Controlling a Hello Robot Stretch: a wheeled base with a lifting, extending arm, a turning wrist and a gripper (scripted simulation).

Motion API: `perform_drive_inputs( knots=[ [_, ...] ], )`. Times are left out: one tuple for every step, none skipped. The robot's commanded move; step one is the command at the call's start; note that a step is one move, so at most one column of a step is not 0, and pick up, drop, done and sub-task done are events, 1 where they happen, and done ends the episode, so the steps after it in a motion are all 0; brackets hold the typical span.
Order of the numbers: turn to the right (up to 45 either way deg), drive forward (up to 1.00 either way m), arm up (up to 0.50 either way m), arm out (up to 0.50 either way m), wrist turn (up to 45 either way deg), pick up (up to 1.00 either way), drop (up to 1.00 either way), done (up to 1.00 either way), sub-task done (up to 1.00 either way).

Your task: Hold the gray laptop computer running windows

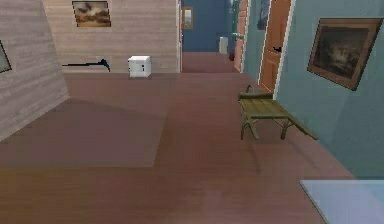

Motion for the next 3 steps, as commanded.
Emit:
perform_drive_inputs(
  knots=[
    [0.0,0.0,0.0,0.0,33.0,0.0,0.0,0.0,0.0],
    [0.0,0.0,-0.3,0.0,0.0,0.0,0.0,0.0,0.0],
    [0.0,0.0,0.0,0.0,0.0,1.0,0.0,0.0,0.0]
  ],
)
